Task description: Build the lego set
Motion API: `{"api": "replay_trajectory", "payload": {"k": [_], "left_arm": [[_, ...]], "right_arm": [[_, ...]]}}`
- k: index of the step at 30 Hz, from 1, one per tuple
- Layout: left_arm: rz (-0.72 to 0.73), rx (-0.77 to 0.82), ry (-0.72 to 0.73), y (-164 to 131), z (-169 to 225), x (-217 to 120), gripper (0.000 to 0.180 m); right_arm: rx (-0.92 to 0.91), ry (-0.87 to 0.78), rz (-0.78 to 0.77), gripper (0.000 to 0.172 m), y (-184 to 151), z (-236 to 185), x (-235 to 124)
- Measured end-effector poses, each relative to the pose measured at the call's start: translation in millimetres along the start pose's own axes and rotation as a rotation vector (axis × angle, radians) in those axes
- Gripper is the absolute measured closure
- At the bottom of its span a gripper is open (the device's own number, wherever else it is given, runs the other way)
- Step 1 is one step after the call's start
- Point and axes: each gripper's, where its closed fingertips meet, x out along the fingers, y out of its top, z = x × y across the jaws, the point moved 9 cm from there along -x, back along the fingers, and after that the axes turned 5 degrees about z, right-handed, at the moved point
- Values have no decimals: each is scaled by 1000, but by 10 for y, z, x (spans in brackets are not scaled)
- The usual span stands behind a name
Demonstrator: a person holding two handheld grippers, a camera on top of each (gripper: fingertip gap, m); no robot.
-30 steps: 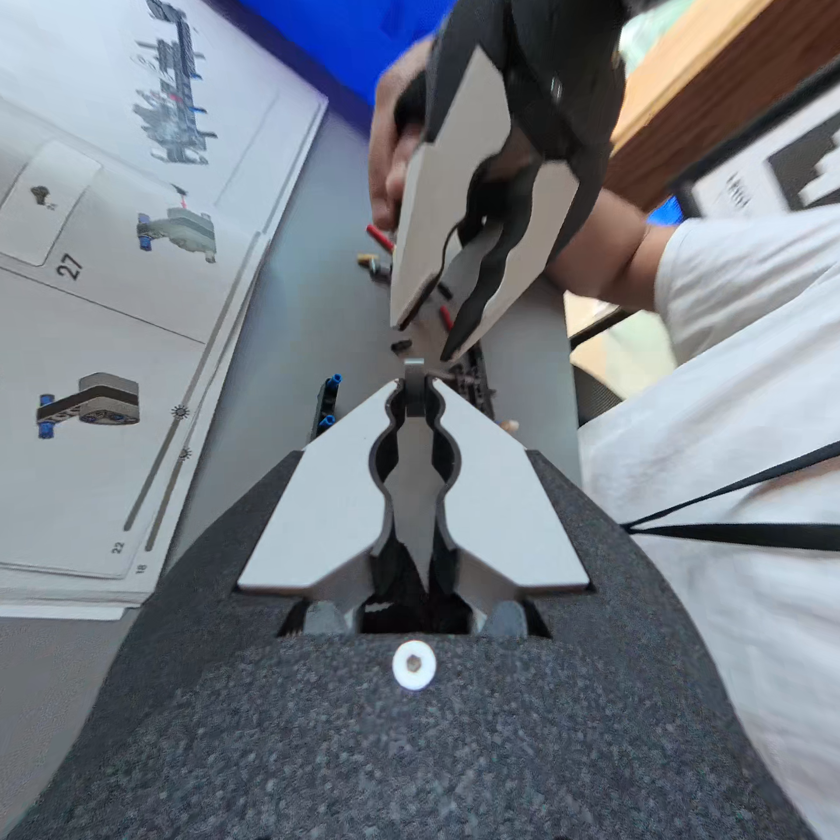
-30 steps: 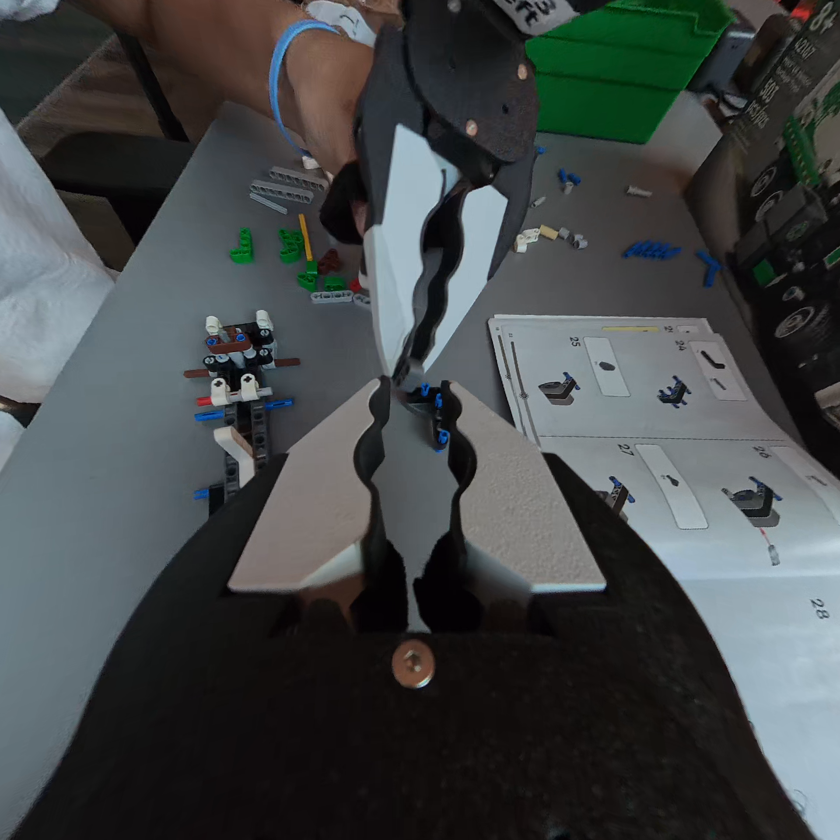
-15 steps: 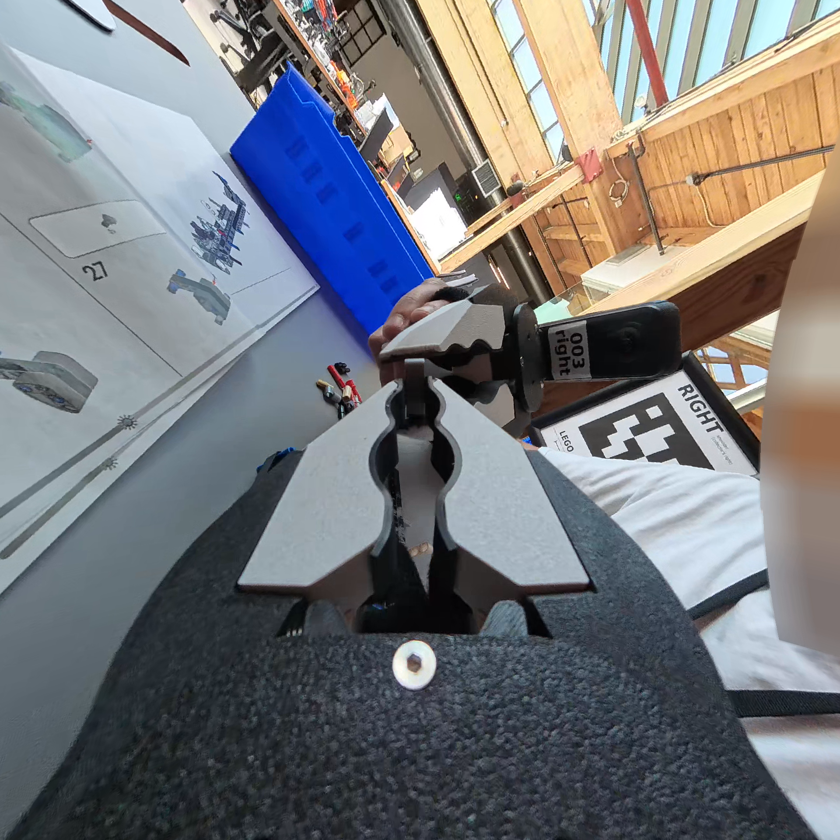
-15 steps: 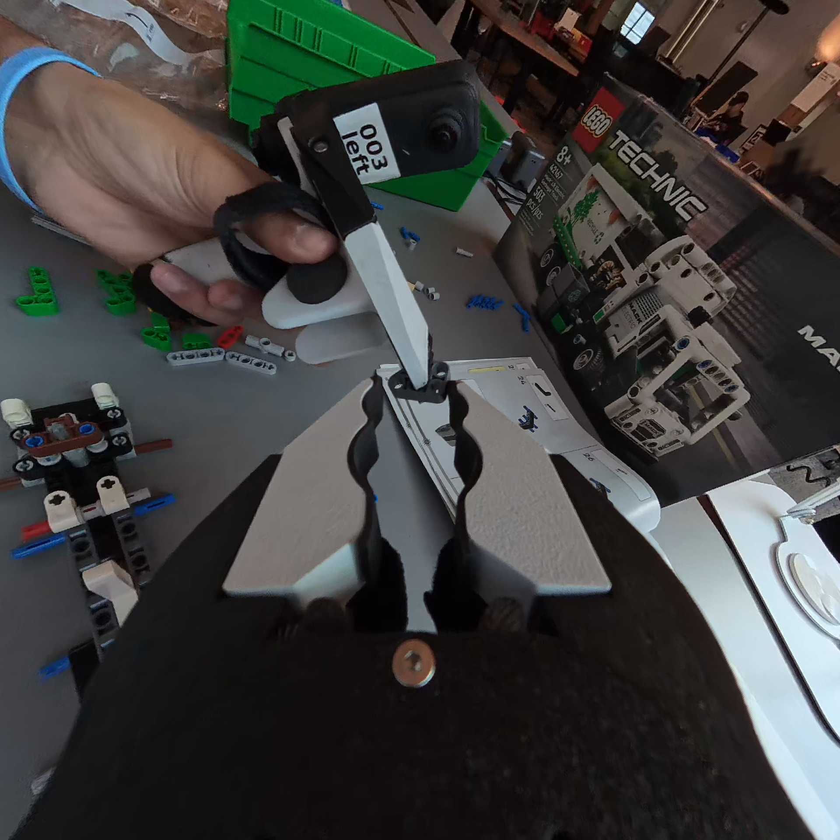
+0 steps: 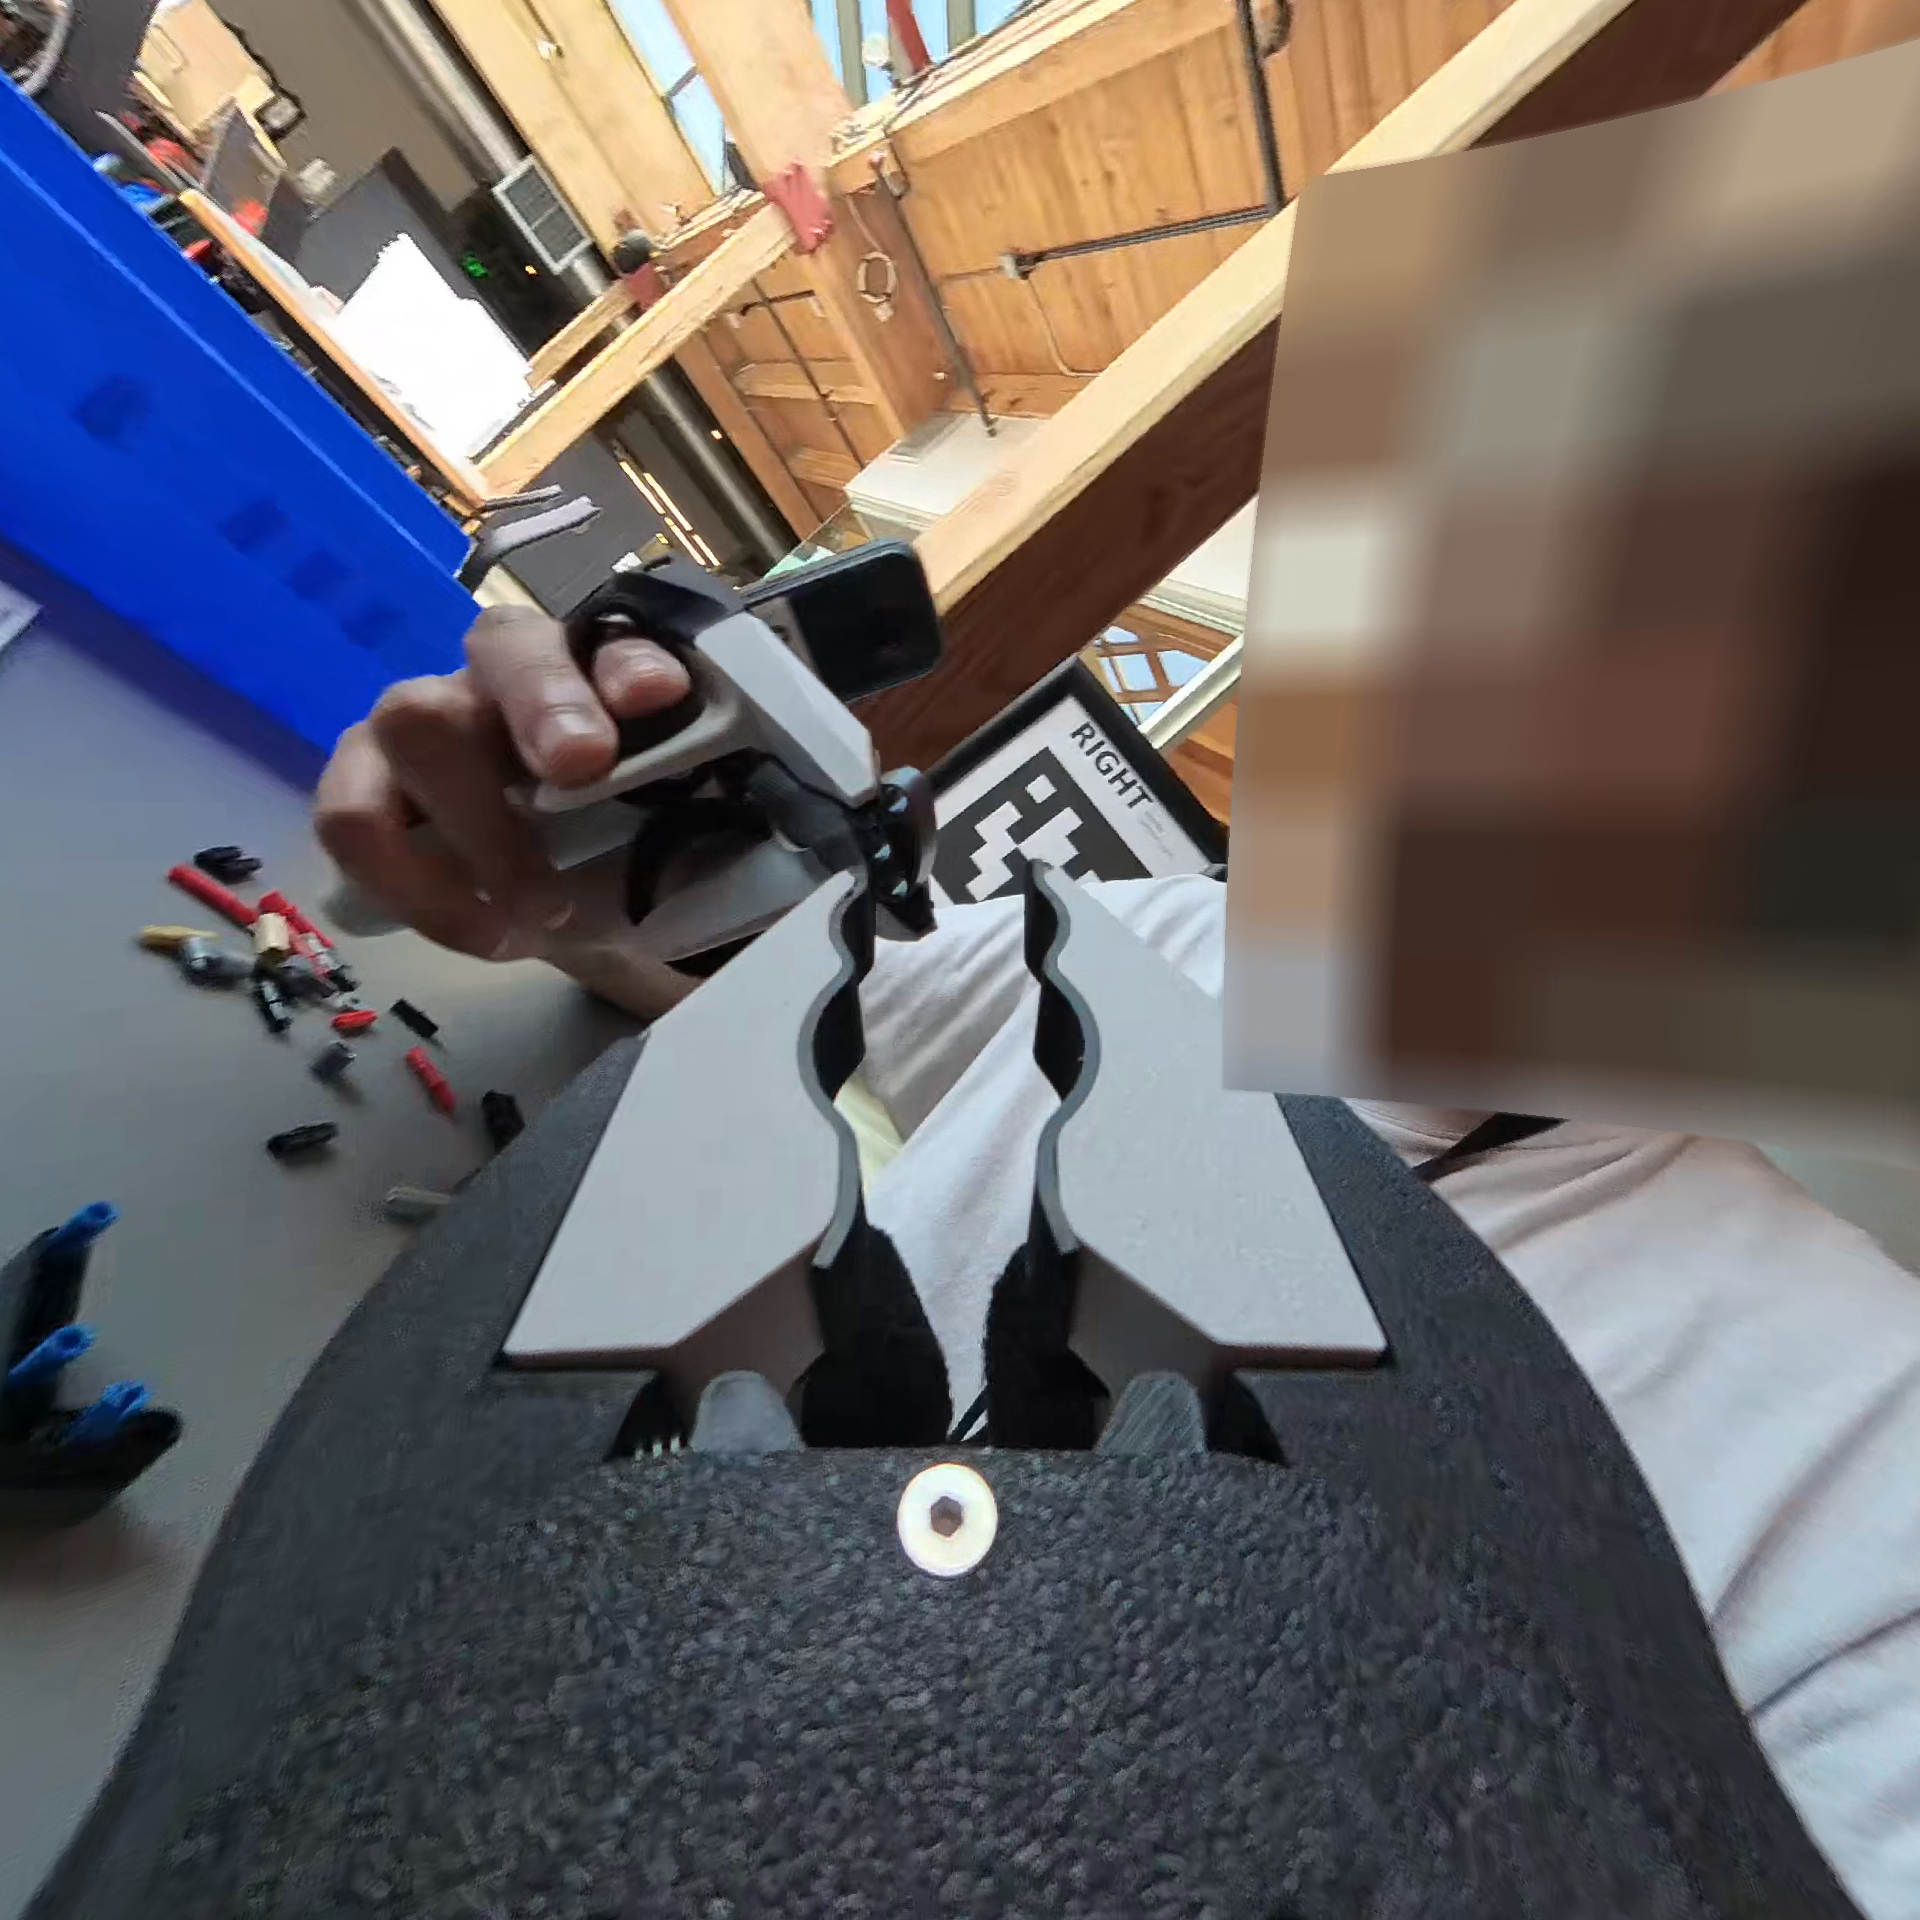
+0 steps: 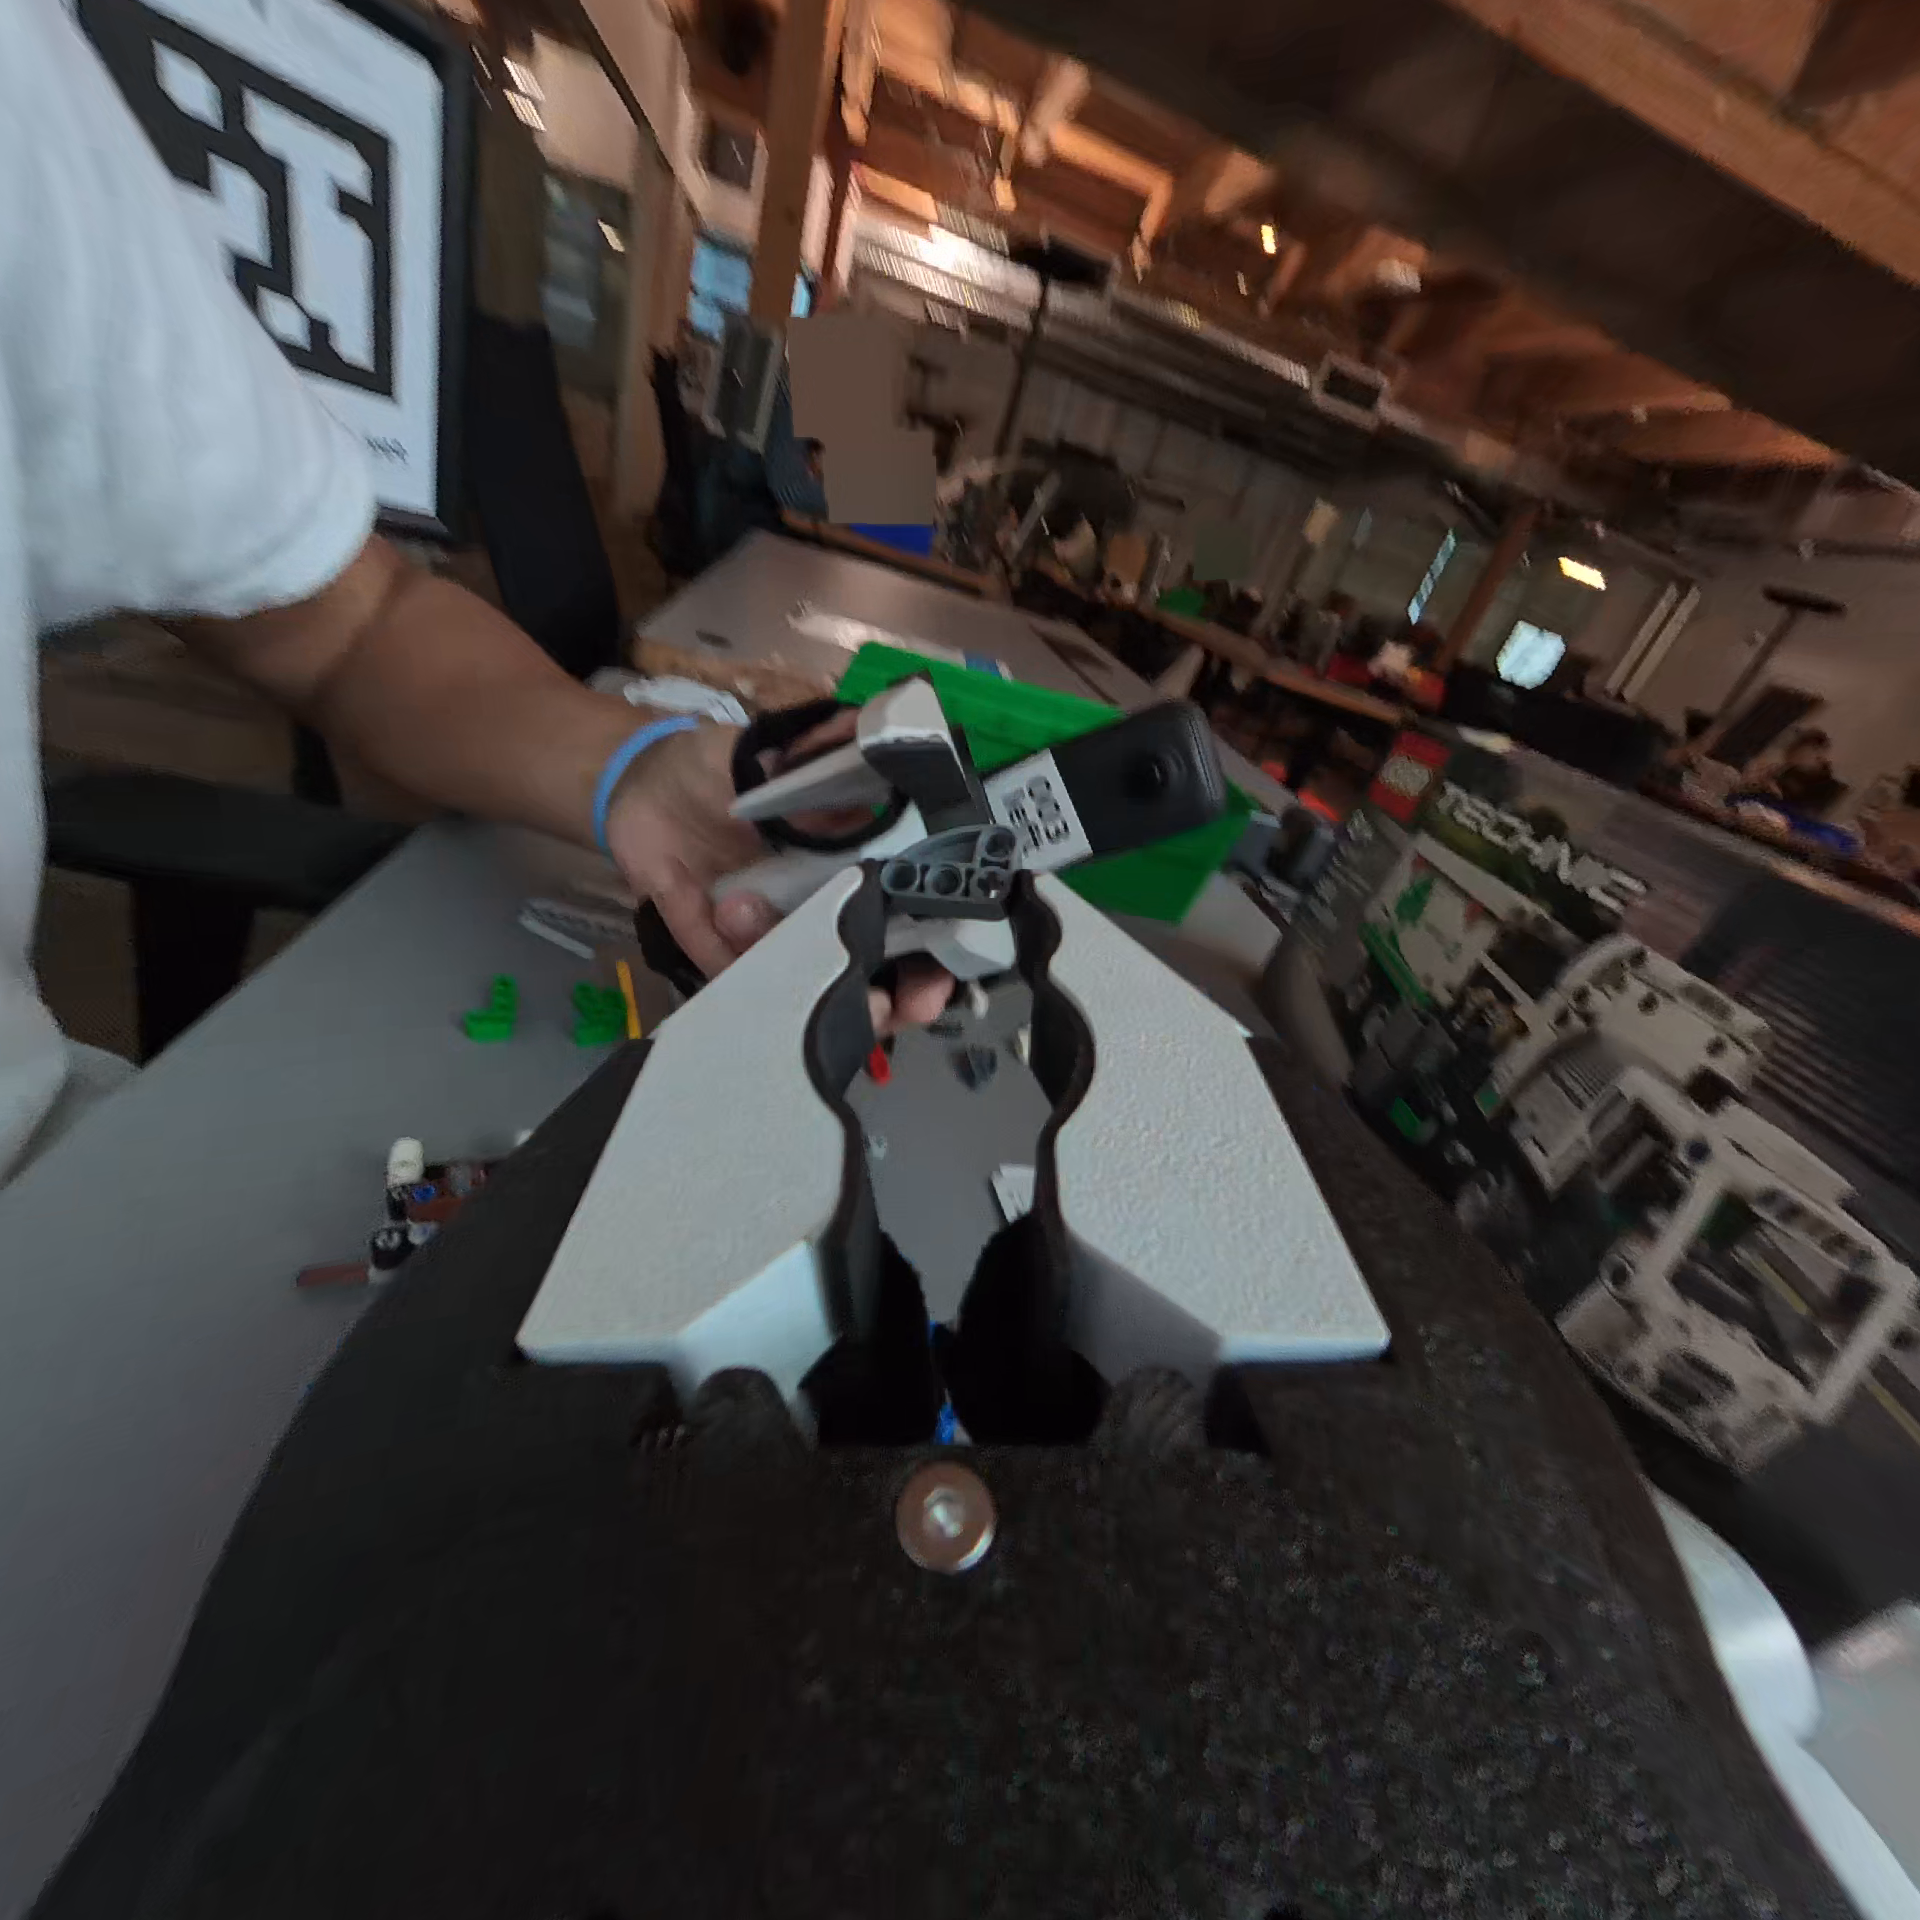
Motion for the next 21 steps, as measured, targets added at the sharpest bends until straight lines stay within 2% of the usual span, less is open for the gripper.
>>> {"api": "replay_trajectory", "payload": {"k": [3,14,17,21], "left_arm": [[4,-11,-45,8,24,61,155],[-29,-54,-73,-60,-35,89,153],[-48,-63,-80,-87,-49,114,168],[-40,-38,-53,-77,-74,119,170]], "right_arm": [[-42,19,160,148,-34,1,1],[-173,39,88,148,9,-102,64],[-164,38,95,148,-12,-102,65],[-126,42,96,148,-28,-74,47]]}}
